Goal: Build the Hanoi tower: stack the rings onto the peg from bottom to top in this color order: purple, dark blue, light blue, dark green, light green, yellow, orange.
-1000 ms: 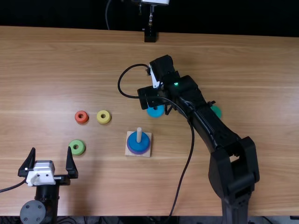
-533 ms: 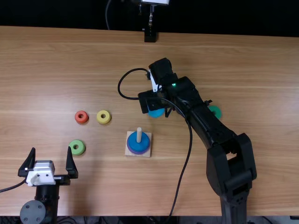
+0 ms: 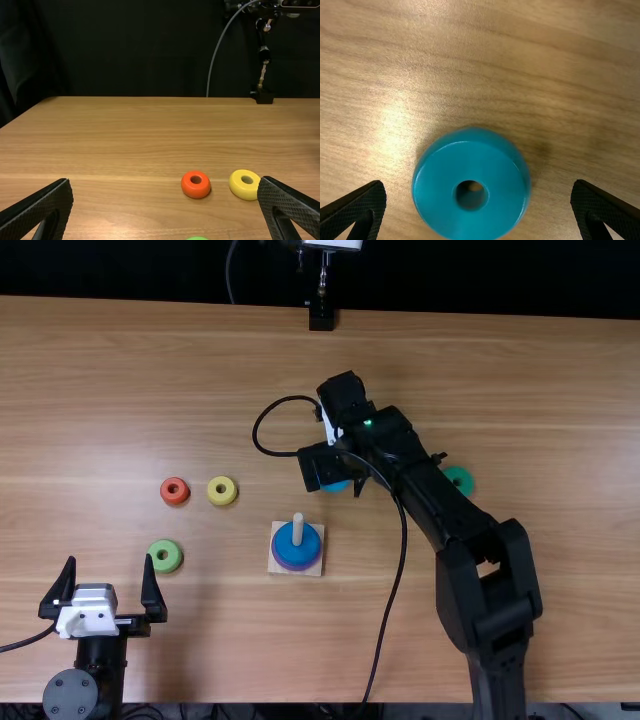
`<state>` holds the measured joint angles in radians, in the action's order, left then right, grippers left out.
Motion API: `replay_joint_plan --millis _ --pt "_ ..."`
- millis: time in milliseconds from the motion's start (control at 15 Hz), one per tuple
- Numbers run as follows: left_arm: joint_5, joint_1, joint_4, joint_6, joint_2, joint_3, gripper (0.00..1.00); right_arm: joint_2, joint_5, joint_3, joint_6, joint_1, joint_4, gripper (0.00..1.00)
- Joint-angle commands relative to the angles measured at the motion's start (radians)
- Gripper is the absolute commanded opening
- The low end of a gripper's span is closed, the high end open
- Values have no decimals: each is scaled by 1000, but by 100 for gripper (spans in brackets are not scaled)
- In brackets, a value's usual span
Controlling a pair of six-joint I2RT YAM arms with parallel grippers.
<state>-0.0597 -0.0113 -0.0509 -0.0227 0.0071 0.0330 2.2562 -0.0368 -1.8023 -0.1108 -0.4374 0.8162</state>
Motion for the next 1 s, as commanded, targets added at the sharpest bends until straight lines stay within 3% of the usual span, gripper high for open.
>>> replay_joint_plan --millis 0,933 --pt "17 10 -39 12 -7 -33 100 28 6 -12 -5 17 0 100" --pt "17 10 -39 12 -7 -33 100 59 7 -43 -9 16 21 100"
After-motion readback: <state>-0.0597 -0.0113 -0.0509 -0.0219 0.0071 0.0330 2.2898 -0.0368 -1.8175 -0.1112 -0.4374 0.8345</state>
